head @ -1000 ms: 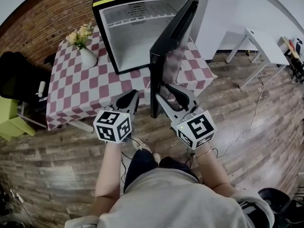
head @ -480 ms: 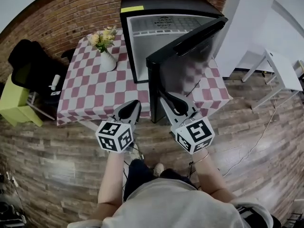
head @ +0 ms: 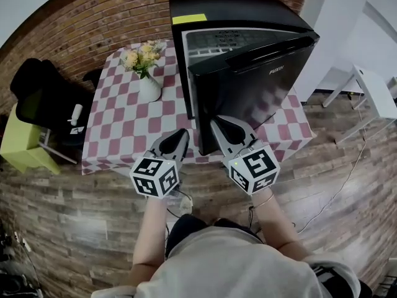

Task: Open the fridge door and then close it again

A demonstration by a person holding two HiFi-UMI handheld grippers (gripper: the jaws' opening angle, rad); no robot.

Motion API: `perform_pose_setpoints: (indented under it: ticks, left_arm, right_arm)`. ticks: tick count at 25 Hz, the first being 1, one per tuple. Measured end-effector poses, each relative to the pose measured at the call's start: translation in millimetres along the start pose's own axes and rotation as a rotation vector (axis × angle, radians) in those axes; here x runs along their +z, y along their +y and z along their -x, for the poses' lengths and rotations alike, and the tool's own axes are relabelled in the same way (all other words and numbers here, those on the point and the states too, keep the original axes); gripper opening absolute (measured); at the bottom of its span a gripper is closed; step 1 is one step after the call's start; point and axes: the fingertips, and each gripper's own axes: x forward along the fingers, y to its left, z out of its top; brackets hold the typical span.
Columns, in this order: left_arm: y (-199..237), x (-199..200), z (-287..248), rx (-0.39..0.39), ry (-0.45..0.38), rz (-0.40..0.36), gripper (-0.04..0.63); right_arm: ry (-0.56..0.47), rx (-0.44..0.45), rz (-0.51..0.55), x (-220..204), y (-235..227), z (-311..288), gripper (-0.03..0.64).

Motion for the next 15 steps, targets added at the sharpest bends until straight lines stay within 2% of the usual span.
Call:
perform_pose_setpoints:
  ticks: [8, 15]
  left_arm:
    - [46.3, 25.3, -30.7, -0.061, 0.004, -0.016, 0.02]
    - [68.4, 38.6, -53.8, -0.112, 0.01, -0.038, 0.02]
  right_arm:
    - [0.011, -0.062, 0.004, 2.8, -16.9, -57.7, 0.012]
    - [0.013, -0.108, 0.005, 4.2, -31.8, -92.2, 0.012]
